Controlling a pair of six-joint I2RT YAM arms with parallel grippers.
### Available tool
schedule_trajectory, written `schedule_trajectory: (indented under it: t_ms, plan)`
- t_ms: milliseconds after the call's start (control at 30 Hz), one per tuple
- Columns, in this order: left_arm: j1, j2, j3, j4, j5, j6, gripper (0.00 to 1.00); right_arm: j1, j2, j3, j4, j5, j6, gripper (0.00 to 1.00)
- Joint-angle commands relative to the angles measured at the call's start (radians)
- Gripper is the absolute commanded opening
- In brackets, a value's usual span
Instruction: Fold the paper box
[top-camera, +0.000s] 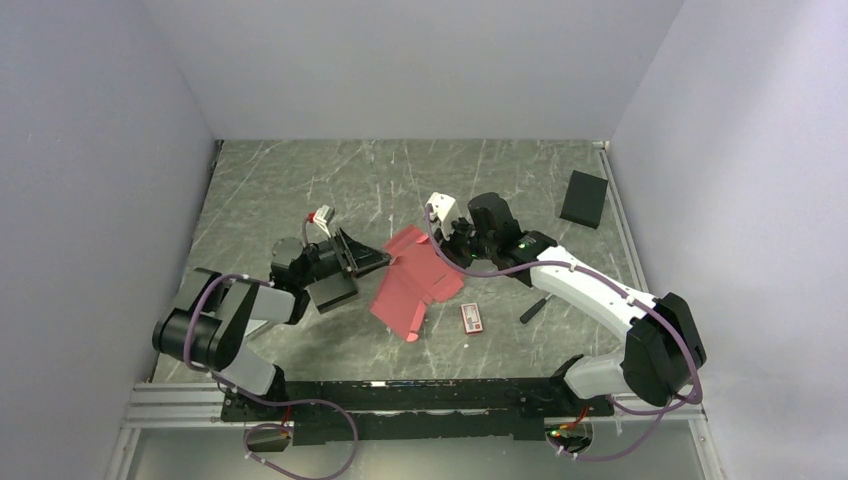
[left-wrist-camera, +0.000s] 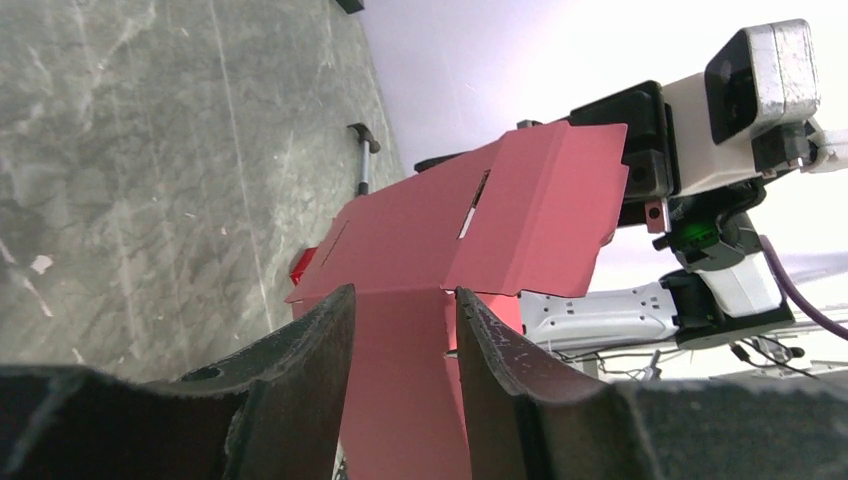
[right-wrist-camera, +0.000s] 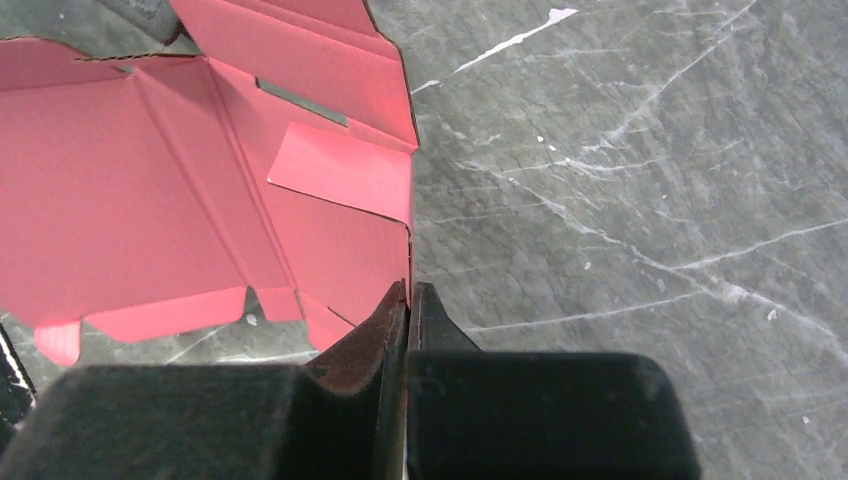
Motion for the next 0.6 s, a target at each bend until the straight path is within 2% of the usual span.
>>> schedule_trajectory:
  t_ms: [0,367,567]
  plan:
    - [-0.021,0.051,0.031,0.196,0.057,-0.058,0.46,0.002,-0.013,0.024,0.047,-0.002,0.015,0.0]
    - [-0.025,0.055,0.021,0.243,0.084,-0.084,0.47,0.0,-0.007,0.026,0.046,0.006,0.022,0.0]
    - [-0.025,0.047,0.019,0.236,0.094,-0.094,0.51,-0.001,-0.009,0.024,0.047,0.011,0.016,0.0]
